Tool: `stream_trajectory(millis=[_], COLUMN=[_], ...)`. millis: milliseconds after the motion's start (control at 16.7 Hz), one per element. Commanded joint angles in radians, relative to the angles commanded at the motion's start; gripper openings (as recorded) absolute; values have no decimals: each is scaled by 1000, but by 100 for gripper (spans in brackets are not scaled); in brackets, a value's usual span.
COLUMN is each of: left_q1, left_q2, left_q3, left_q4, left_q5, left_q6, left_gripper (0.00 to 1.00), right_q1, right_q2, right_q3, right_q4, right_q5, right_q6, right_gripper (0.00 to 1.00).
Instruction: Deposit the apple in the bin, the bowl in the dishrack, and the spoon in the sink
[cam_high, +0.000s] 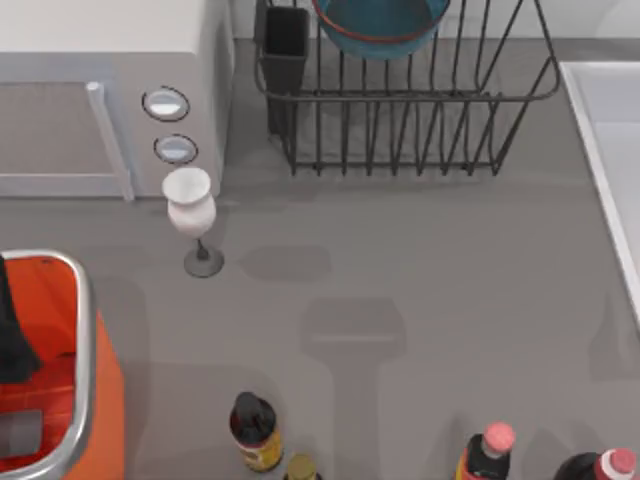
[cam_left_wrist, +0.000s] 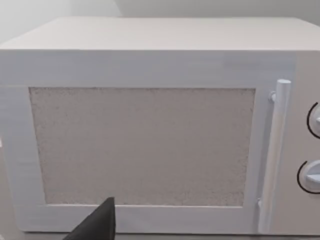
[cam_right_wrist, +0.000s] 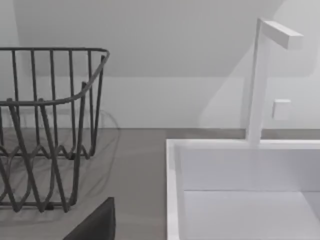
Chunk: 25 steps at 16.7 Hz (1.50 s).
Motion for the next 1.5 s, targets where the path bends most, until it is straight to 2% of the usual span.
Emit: stream_trajectory(millis=[240,480,660,1080,1500], left_q1=[0,0,0,0,0], left_q2=[0,0,0,0,0], left_q3=[0,0,0,0,0], left_q4=[0,0,0,0,0], left_q5=[0,0,0,0,0], left_q6=[0,0,0,0,0], left_gripper=[100,100,100,100,100], right_q1=[-14,-66,-121,-262,-374], right_q2=[52,223,403,884,1258], right_q3=[35,149,262,546,784], right_q4=[-39,-169,-308,-679,-966], right_q5=[-1,-2,-1,8,9], right_q6=[-62,-289,-566,-1350,-1922], right_gripper=[100,100,100,100,100])
